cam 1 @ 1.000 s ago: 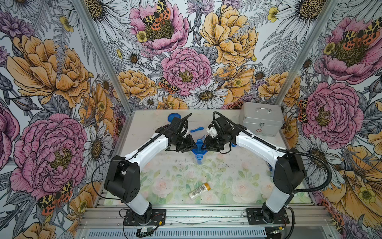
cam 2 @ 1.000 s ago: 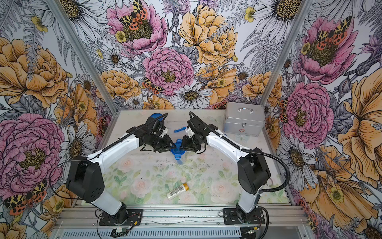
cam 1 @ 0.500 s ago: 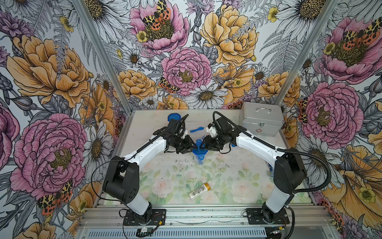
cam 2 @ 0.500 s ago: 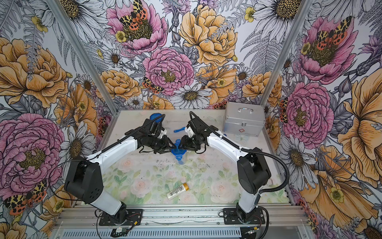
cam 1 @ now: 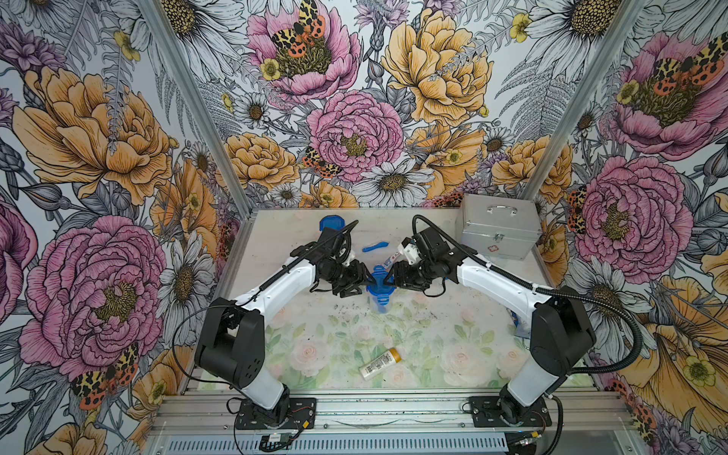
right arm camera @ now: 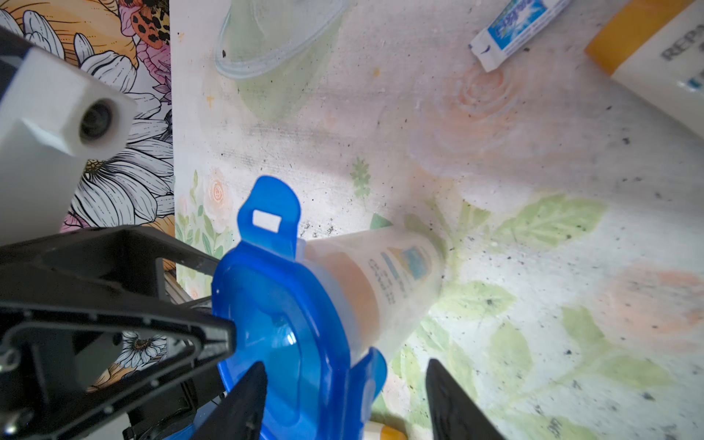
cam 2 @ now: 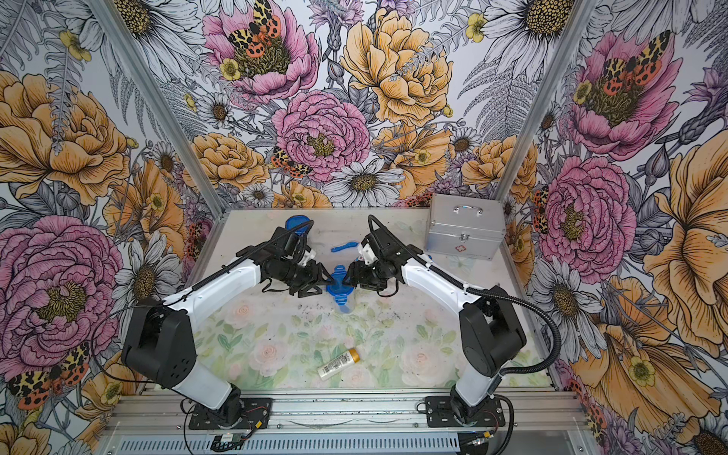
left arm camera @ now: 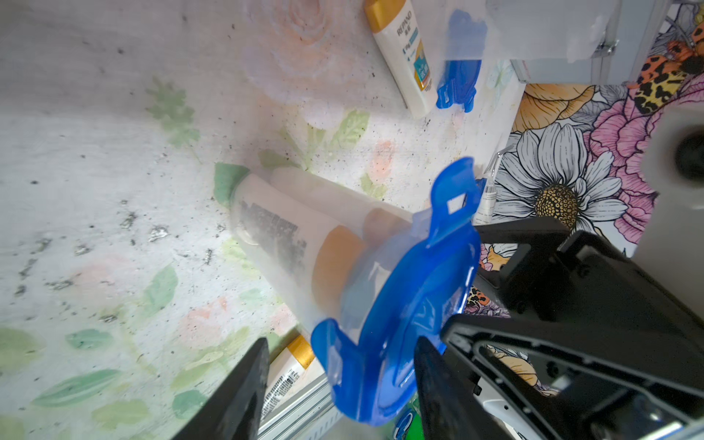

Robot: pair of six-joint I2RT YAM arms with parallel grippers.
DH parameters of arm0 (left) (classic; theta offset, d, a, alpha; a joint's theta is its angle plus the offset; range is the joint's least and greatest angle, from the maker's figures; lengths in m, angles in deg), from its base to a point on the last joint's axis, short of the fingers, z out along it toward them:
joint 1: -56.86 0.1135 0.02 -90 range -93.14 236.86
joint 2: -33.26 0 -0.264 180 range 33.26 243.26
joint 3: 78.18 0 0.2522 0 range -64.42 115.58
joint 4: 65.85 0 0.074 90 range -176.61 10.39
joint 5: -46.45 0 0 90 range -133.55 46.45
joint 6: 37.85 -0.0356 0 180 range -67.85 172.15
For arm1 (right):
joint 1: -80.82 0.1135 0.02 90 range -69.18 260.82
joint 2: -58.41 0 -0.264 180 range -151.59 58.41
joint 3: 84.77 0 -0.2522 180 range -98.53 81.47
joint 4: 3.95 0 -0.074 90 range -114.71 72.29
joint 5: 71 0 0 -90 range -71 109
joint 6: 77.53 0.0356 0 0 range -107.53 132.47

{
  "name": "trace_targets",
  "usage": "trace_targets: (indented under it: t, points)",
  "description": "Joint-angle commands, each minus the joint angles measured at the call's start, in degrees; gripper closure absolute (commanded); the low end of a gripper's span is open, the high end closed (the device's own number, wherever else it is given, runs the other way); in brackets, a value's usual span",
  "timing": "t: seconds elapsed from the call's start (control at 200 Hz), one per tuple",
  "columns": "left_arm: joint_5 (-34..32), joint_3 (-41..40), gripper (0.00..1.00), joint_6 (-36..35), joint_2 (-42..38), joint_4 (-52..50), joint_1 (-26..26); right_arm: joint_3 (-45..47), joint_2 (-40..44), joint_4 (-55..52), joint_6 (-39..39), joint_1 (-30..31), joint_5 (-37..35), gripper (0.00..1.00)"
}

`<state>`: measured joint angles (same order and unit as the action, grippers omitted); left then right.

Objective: Pack away toiletry kits
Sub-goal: Close the fastener on the container.

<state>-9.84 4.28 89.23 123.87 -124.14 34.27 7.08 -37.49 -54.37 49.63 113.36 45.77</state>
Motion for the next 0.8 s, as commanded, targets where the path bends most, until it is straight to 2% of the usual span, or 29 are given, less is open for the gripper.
trace_targets:
  t: [0.0,0.08,0.22,0.325,0.47,0.796]
  points:
    - [-0.04,3.08,0.45,-3.84,-2.63,-4.71,3.21,0.54,4.26,-3.83,-2.43,-0.29,-3.33,0.35]
    - [-1.63,5.9,0.65,-6.75,-2.64,-7.81,4.76,1.51,6.54,-5.87,-3.48,0.24,-3.65,0.4]
    - [-8.27,11.65,1.0,-11.76,0.52,-13.0,5.13,3.68,8.4,-12.16,-4.96,1.87,-6.55,0.54]
    - [-10.71,15.25,1.0,-13.19,3.69,-13.1,3.47,5.42,8.1,-12.12,-4.3,2.02,-7.07,0.59]
    - [-12.56,18.58,1.0,-13.29,7.91,-13.12,-0.41,1.64,4.5,-11.0,-6.64,2.45,-7.0,0.65]
    - [-15.52,19.24,1.0,-11.43,9.9,-13.17,-4.69,-1.34,-0.37,-7.4,-7.06,1.3,-5.5,0.67]
